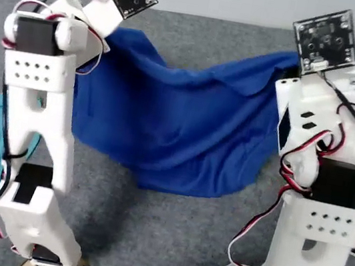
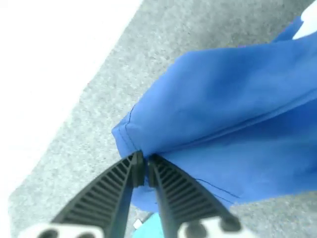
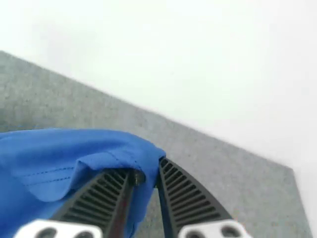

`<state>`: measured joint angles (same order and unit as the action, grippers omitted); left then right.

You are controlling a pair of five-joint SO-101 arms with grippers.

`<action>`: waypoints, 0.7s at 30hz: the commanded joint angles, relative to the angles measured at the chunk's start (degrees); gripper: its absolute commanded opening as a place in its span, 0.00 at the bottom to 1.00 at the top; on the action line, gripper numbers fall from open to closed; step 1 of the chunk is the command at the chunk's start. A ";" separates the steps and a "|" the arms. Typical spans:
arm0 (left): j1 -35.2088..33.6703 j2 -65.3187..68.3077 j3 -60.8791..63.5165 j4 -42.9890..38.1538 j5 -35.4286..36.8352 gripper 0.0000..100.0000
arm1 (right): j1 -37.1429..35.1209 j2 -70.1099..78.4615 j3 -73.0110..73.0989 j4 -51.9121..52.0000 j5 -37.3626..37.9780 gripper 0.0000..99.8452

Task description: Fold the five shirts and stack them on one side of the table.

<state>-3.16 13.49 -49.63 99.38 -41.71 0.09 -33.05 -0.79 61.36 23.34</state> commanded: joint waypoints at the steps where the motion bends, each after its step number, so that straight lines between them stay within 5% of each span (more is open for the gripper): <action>1: -0.35 -6.86 -0.40 1.23 0.44 0.06 | 0.13 -1.54 -4.84 -1.10 0.53 0.01; 12: -1.49 -31.65 31.87 1.23 -11.08 0.00 | 0.04 -1.63 -11.25 5.05 0.62 0.01; 21: 0.53 -37.63 52.53 0.97 -8.53 0.01 | -0.22 -1.01 -10.90 6.90 0.62 0.01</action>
<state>-4.31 -23.52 1.27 99.38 -52.09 0.00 -33.14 -9.05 67.16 23.34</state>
